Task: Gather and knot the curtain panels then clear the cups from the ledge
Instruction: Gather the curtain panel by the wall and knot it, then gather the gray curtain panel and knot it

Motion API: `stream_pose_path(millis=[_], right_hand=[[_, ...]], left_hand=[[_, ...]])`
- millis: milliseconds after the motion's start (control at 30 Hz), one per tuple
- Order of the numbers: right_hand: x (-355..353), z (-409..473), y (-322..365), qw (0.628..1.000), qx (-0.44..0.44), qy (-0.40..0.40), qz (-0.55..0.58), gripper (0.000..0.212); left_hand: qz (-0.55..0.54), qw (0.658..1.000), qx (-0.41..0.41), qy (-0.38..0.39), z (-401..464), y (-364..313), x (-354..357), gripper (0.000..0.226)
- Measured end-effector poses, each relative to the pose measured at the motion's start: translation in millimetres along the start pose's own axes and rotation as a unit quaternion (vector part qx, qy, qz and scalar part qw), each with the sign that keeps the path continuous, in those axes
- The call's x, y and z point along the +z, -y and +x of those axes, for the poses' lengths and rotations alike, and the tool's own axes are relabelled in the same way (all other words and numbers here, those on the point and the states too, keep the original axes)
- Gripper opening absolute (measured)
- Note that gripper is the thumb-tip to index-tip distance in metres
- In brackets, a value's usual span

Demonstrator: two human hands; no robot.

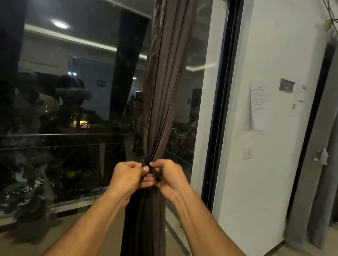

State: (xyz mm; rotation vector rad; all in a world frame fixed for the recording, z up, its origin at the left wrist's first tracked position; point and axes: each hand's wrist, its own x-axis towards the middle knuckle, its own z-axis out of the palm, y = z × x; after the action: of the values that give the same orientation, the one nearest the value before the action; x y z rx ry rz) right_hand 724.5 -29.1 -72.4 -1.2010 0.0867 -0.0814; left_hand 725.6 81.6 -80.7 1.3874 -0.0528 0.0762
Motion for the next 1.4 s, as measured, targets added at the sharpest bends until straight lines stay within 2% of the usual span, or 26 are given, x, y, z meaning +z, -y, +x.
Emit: stream_pose_path(millis=[33, 100, 167, 233, 300, 400, 500, 633, 767, 867, 933, 1033, 1133, 1200, 1300, 1400], right_hand=[[-1.2, 0.4, -1.9, 1.000, -0.020, -0.006, -0.020, 0.007], [-6.4, 1.5, -4.7, 0.995, -0.064, -0.038, -0.061, 0.016], [-14.0, -2.2, -4.2, 0.983, -0.091, -0.062, -0.146, 0.017], [-21.6, -9.3, 1.0, 0.959, -0.073, -0.041, -0.272, 0.021], [-27.5, -13.3, 5.8, 0.938, -0.065, -0.005, -0.342, 0.022], [-33.9, -16.5, 9.8, 0.929, -0.114, 0.007, -0.351, 0.022], [-41.8, -18.6, 22.8, 0.926, -0.151, -0.034, -0.345, 0.024], [-51.9, -14.0, 42.0, 0.932, -0.147, -0.092, -0.317, 0.025], [-56.8, -12.2, 36.6, 0.916, -0.158, -0.072, -0.362, 0.036], [-68.3, -8.8, 27.7, 0.909, -0.162, -0.037, -0.381, 0.036], [-80.2, -6.8, 24.9, 0.901, -0.175, -0.039, -0.395, 0.035], [-103.0, -8.9, 24.2, 0.890, -0.209, -0.062, -0.400, 0.034], [-141.3, -10.8, 31.6, 0.872, -0.250, -0.103, -0.407, 0.030], [-175.9, -11.1, 38.1, 0.844, -0.268, -0.139, -0.445, 0.025], [-236.1, -10.7, 50.9, 0.804, -0.260, -0.178, -0.505, 0.023], [-313.9, -6.3, 66.2, 0.783, -0.238, -0.215, -0.532, 0.024]], left_hand=[[0.011, 1.000, 0.014, -0.007, -2.0, 1.4, 0.3, 0.013], [0.021, 0.999, 0.043, -0.011, -4.1, 4.9, 1.6, 0.011], [0.034, 0.997, 0.068, -0.012, -4.4, 7.1, 1.9, 0.010], [0.066, 0.994, 0.089, 0.000, -2.5, 8.1, -1.4, 0.009], [0.113, 0.987, 0.110, 0.029, -0.9, 7.2, -6.5, 0.009], [0.169, 0.976, 0.116, 0.069, 0.4, 3.8, -14.8, 0.010], [0.139, 0.981, 0.092, 0.101, 0.1, -8.1, -23.1, 0.011], [0.125, 0.984, 0.092, 0.084, 2.0, -19.7, -35.8, 0.010], [0.088, 0.991, 0.085, 0.062, -0.1, -12.1, -34.0, 0.010], [0.024, 0.995, 0.072, 0.059, -8.9, -1.0, -22.3, 0.020], [0.035, 0.992, 0.088, 0.084, -12.1, 5.0, -7.6, 0.026], [0.120, 0.973, 0.149, 0.129, -6.2, 12.9, 23.9, 0.026], [0.200, 0.942, 0.218, 0.159, 5.4, 21.4, 70.0, 0.013], [0.258, 0.910, 0.272, 0.180, 17.1, 31.4, 109.6, 0.009], [0.314, 0.883, 0.274, 0.217, 26.1, 51.5, 177.4, 0.011], [0.342, 0.865, 0.271, 0.250, 33.1, 82.6, 255.1, 0.014]])
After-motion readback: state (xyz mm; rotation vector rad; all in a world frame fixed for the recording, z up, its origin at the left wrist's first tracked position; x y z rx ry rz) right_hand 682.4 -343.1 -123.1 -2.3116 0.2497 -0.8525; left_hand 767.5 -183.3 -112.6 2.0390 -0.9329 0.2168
